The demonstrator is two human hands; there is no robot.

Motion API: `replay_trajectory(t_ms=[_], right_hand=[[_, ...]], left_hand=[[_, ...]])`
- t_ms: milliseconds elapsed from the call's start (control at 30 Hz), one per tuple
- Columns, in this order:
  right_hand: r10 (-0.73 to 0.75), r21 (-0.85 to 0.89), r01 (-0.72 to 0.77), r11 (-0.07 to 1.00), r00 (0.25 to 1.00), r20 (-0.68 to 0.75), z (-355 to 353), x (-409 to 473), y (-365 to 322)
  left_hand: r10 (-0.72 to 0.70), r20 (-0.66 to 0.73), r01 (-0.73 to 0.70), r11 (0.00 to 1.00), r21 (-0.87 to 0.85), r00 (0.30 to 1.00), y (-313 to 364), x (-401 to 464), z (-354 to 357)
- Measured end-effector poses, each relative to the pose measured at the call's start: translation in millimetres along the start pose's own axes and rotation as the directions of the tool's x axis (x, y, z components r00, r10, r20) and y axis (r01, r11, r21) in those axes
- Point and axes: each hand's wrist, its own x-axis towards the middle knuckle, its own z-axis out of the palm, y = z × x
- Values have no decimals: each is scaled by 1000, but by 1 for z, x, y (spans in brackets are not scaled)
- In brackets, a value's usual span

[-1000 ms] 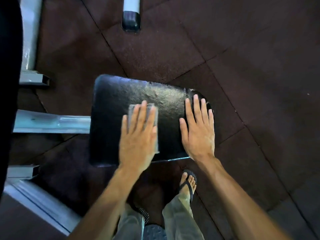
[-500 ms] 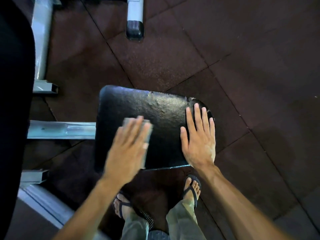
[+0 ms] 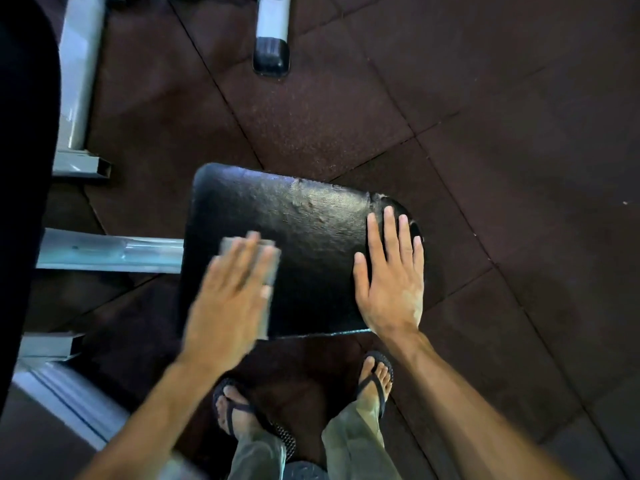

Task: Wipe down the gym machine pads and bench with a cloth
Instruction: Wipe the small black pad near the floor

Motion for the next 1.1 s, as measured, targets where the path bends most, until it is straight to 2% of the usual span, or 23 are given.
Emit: replay_trajectory(t_ms=[100, 167, 233, 300, 400, 467, 567, 633, 700, 800, 900, 1000, 1100], right_hand=[[10, -4, -10, 1000, 1000, -9, 1, 1, 0], [8, 5, -8, 1000, 1000, -11, 2, 0, 0], [5, 3, -5, 1000, 1000, -12, 2, 1, 0], [-5, 30, 5, 1000, 1000, 0, 0, 1, 2], [-24, 239, 16, 971, 999, 30, -4, 0, 9], [17, 430, -30, 902, 999, 35, -10, -5, 10], [105, 530, -91, 843, 994, 4, -22, -13, -16], [86, 486, -71, 871, 996, -7, -24, -12, -52], [75, 409, -76, 909, 997, 20, -14, -7, -88], [113, 215, -119, 969, 993, 40, 4, -10, -115], [74, 98, -78, 992, 996, 47, 8, -31, -86], [172, 35, -174, 984, 983, 59, -6, -38, -32], [275, 29, -276, 961, 961, 43, -13, 5, -12]], left_hand=[[-246, -82, 239, 967, -87, 966, -35, 44, -13], [-313, -115, 299, 946, -123, 943, -16, 85, -18], [-227, -128, 211, 969, -128, 966, 26, 100, -11], [-90, -92, 78, 989, -128, 992, 68, 79, 1], [8, -55, -25, 948, -318, 998, 87, 51, 1], [-35, -104, -18, 885, -466, 994, 73, 54, -11], [-229, -159, 156, 914, -373, 960, 28, 58, -19], [-287, -135, 252, 940, -229, 948, 2, 52, -11], [-279, -115, 268, 958, -105, 953, -9, 47, 1], [-274, -134, 264, 961, -87, 952, -9, 48, 8], [-260, -147, 249, 964, -89, 954, -10, 47, 8], [-277, -149, 266, 960, -91, 949, -7, 46, 6], [-278, -157, 266, 959, -94, 947, -5, 47, 7]])
